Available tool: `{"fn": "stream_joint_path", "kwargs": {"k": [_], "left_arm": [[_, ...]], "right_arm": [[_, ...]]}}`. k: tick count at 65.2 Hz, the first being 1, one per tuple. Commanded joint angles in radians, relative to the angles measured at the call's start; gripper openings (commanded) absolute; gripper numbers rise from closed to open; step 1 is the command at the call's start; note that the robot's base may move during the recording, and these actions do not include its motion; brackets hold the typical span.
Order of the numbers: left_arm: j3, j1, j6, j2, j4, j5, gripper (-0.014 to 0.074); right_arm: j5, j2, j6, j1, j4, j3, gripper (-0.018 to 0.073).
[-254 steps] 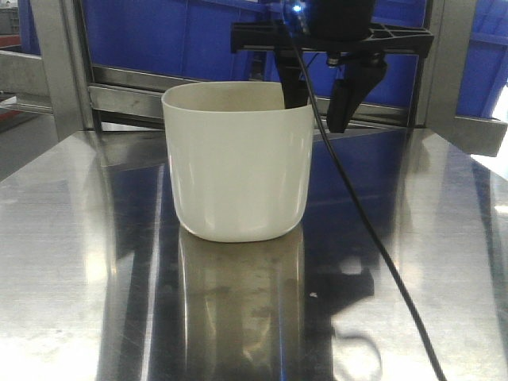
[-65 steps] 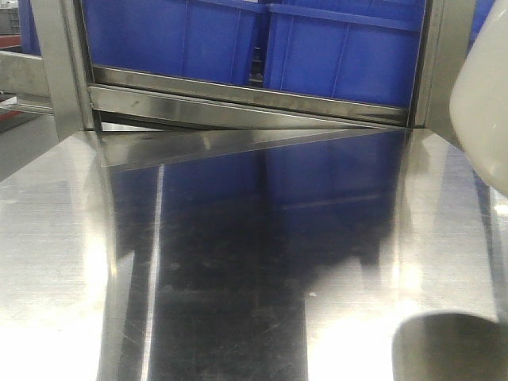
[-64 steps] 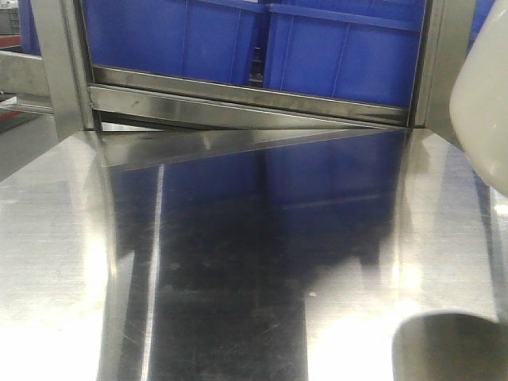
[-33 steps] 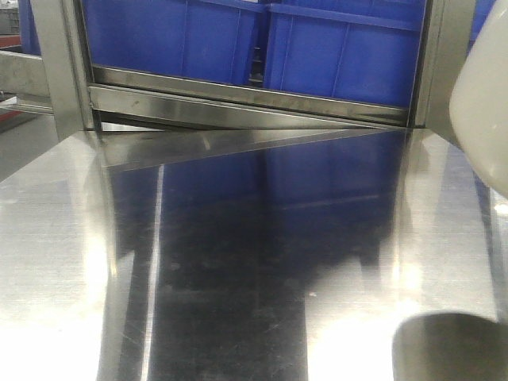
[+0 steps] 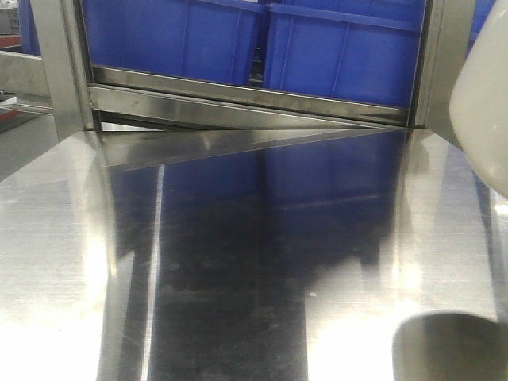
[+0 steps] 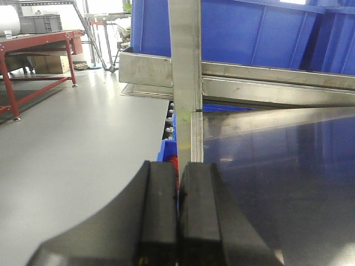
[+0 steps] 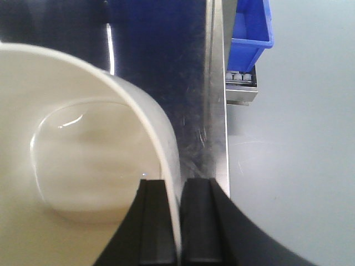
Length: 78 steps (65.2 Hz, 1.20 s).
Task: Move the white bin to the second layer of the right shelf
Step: 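Lift the white bin off the table with the right gripper, then drive down the aisle holding the white bin in the right gripper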
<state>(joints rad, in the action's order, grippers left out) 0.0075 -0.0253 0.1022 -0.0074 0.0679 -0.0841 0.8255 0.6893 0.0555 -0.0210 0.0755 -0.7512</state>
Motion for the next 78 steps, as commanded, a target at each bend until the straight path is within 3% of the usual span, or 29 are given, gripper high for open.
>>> {"fn": "stream_joint_path", "kwargs": {"k": [1,78], "left_arm": [[0.037,-0.004,-0.003,-0.013,0.006,0.084,0.0085],[0.037,-0.004,-0.003,-0.013,0.006,0.084,0.0085]], "right_arm": [[-0.080,-0.005,-0.006,0.005,0.007,-0.031,0.0068],[-0.080,-0.003,-0.006,0.005,0.007,-0.031,0.0068]]}}
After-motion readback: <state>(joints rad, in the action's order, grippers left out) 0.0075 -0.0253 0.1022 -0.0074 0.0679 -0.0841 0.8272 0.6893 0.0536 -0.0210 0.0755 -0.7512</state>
